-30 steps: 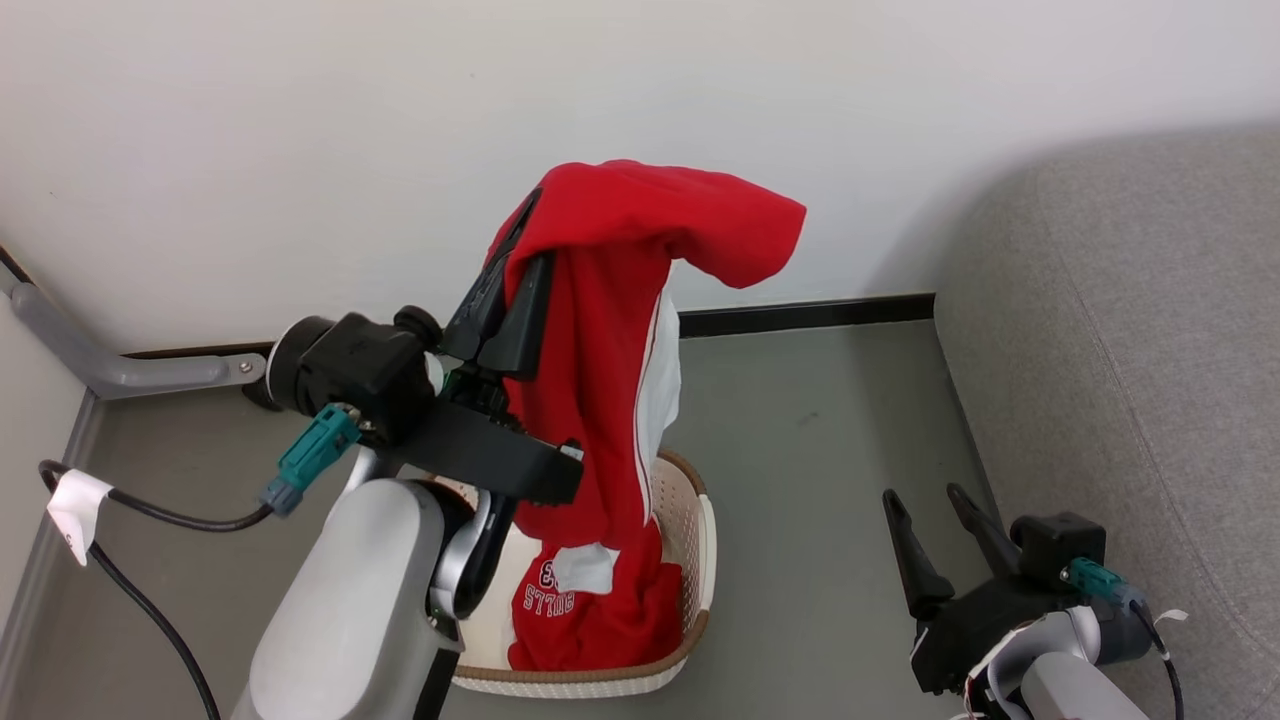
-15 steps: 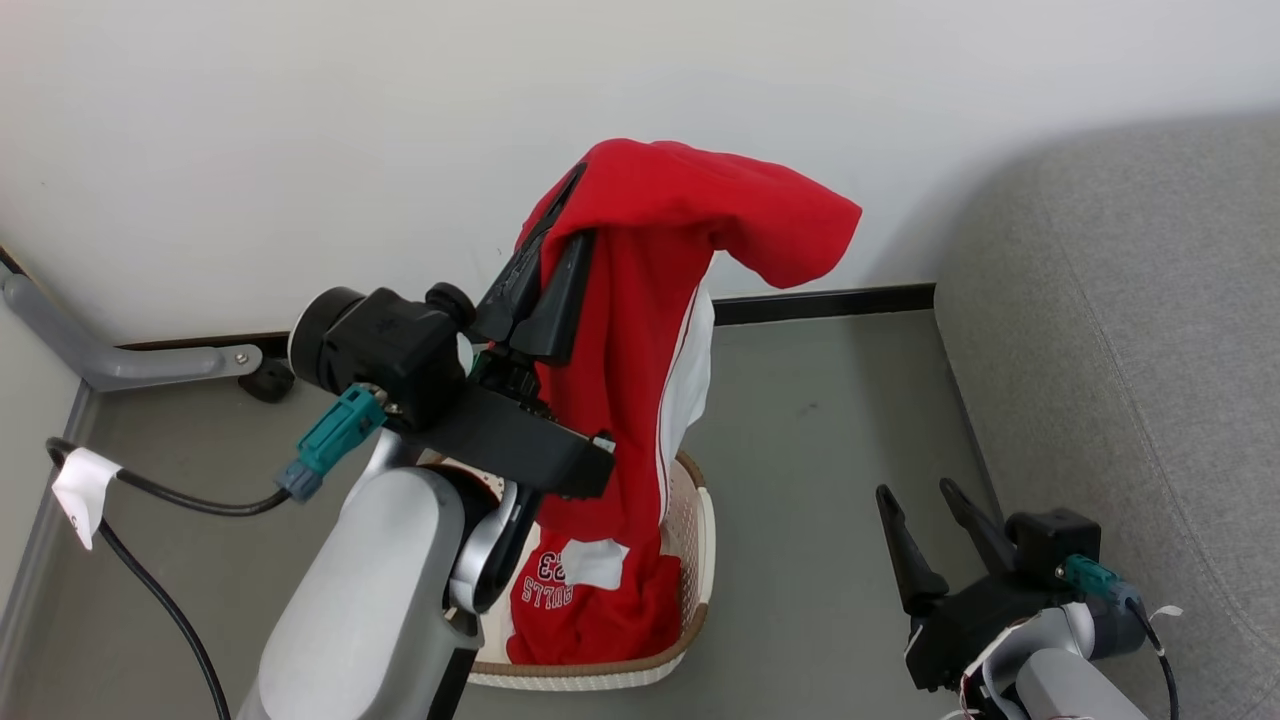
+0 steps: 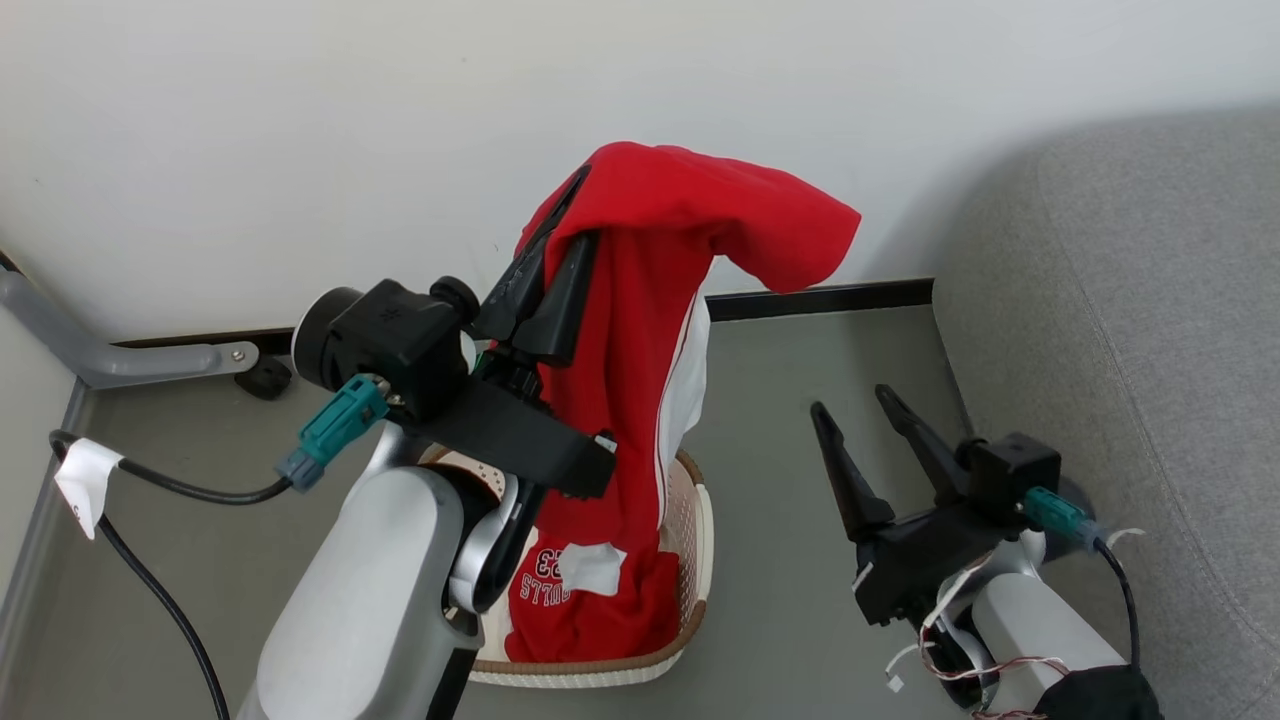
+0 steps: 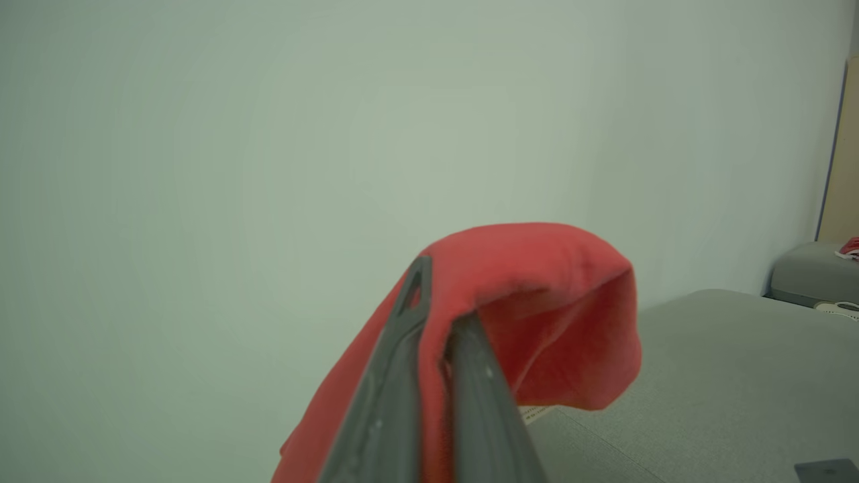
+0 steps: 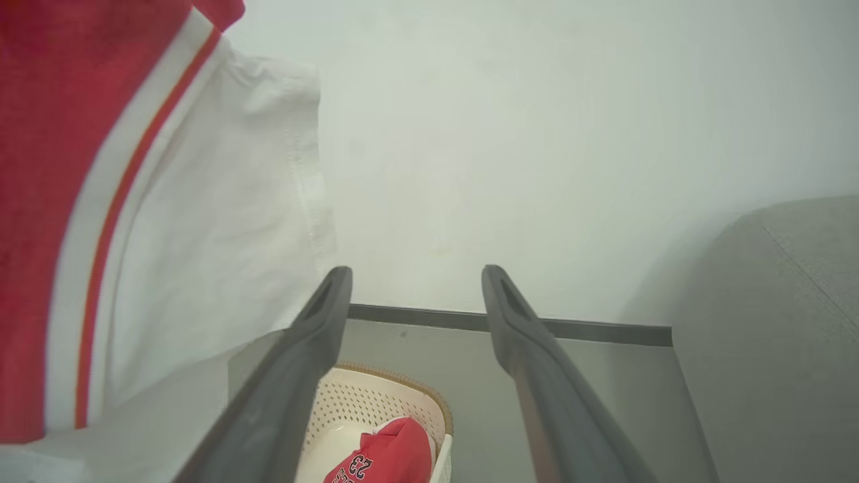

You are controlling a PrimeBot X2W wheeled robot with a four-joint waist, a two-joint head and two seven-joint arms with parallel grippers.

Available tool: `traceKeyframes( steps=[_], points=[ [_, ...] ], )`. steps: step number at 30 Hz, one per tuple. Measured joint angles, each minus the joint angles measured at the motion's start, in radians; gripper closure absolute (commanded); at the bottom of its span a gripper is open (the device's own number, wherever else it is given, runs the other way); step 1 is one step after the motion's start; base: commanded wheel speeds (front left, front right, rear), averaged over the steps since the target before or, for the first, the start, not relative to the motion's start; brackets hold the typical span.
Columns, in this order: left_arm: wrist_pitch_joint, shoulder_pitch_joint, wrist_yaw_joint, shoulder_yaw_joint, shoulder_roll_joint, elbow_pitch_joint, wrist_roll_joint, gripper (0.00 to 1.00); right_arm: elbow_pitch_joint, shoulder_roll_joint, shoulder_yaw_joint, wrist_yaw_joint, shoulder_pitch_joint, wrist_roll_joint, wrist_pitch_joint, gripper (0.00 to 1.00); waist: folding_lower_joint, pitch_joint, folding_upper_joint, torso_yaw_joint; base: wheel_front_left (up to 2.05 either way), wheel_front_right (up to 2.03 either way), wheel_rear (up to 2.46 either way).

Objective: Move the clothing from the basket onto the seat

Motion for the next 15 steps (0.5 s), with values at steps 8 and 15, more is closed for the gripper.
traceKeyframes(
  steps=[8, 15],
  points=[
    [0.009, 0.000, 0.009, 0.000, 0.000, 0.002, -0.007, 1.00, -0.130, -0.001, 0.143, 0.009, -0.025, 0.030, 0.000, 0.00, 0.0000, 0.001, -0.0001, 0.002, 0.00, 0.00, 0.00],
    [0.013, -0.001, 0.009, -0.002, -0.001, 0.002, -0.007, 1.00, -0.214, -0.001, 0.275, 0.016, -0.062, 0.064, 0.000, 0.00, 0.0000, 0.003, 0.0000, 0.006, 0.00, 0.00, 0.00]
  ],
)
